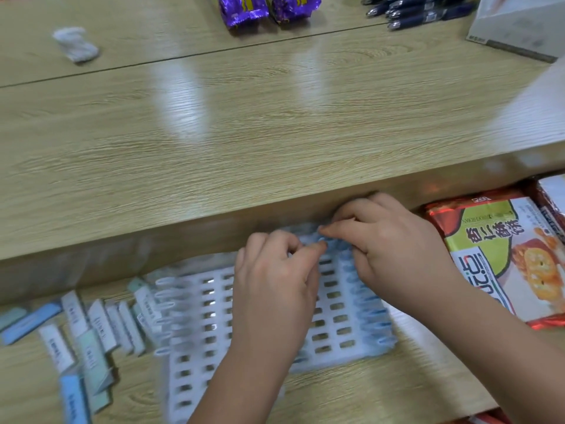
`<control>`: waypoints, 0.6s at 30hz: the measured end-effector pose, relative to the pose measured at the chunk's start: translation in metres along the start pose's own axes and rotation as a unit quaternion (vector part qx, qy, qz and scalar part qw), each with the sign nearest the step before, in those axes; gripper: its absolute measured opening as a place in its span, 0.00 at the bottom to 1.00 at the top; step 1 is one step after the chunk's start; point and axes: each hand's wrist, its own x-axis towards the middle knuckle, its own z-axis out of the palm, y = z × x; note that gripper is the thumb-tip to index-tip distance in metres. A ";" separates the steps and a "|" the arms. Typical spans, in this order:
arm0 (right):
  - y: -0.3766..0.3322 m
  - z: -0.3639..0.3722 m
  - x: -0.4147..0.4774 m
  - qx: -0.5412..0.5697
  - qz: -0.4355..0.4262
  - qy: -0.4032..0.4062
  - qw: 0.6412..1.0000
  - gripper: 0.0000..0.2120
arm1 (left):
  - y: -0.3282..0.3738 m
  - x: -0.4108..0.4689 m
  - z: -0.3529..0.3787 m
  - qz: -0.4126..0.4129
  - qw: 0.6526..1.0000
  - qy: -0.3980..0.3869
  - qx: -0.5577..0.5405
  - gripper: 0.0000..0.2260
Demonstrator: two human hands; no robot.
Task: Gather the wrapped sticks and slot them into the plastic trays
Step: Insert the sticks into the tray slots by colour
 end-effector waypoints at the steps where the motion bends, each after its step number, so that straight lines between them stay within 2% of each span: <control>1: -0.004 0.000 -0.001 0.000 0.010 0.011 1.000 0.21 | -0.001 -0.001 -0.003 -0.002 1.000 -0.002 -0.012 0.10; 5: -0.037 0.007 -0.004 0.074 0.049 0.081 0.993 0.16 | -0.017 -0.011 -0.031 -0.061 0.994 0.022 -0.085 0.11; 8: -0.085 0.016 0.002 0.159 0.041 0.093 0.982 0.14 | -0.045 -0.035 -0.068 -0.119 0.986 0.046 -0.111 0.10; 14: -0.206 0.049 0.028 0.237 0.002 0.023 0.971 0.10 | -0.128 -0.108 -0.138 -0.260 0.954 0.096 -0.113 0.09; 18: -0.275 0.082 0.035 0.204 -0.003 -0.057 0.977 0.11 | -0.180 -0.152 -0.165 -0.356 0.921 0.115 -0.107 0.11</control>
